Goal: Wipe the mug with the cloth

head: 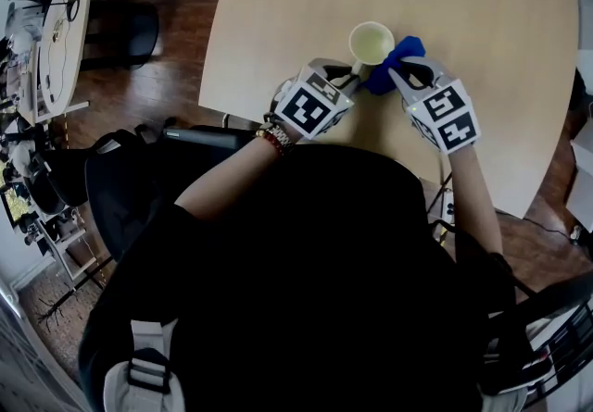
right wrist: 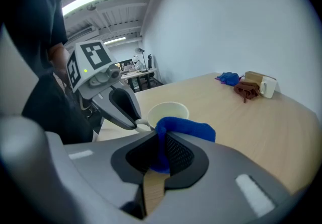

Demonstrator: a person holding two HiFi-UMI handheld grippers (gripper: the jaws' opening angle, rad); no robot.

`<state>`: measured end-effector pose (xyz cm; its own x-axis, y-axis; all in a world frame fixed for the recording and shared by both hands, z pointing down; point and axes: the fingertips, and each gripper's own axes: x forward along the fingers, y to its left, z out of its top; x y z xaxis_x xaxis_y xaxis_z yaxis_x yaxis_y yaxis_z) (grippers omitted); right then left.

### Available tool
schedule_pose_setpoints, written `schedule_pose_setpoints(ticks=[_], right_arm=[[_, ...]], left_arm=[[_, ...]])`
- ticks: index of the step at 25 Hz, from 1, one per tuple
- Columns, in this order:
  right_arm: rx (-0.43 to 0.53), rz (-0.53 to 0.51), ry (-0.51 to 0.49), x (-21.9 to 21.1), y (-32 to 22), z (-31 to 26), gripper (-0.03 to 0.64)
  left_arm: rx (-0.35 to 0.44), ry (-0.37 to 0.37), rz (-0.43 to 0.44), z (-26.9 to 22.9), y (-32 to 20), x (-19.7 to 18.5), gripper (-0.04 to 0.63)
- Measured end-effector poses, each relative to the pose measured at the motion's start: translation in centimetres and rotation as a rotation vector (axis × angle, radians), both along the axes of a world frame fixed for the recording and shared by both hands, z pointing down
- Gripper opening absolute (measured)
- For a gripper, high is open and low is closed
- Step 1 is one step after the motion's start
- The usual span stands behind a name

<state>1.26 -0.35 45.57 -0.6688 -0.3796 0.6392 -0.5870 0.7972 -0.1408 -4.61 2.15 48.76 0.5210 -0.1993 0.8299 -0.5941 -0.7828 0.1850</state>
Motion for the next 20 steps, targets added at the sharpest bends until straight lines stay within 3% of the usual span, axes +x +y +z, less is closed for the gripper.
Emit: schedule_pose_setpoints(ticks=[11, 20], right_arm=[[-0.096, 0.079, 0.066, -1.3, -0.1, 5.4, 0.038], [-0.091, 0.162, -0.044, 1.8, 0.5, 1.3, 0.038]], left_arm=[[0.003, -0.005, 0.100, -0.1, -0.5, -0.5, 0.069], [0.013, 0.023, 0.278, -0.9, -0.7, -1.2, 0.067]])
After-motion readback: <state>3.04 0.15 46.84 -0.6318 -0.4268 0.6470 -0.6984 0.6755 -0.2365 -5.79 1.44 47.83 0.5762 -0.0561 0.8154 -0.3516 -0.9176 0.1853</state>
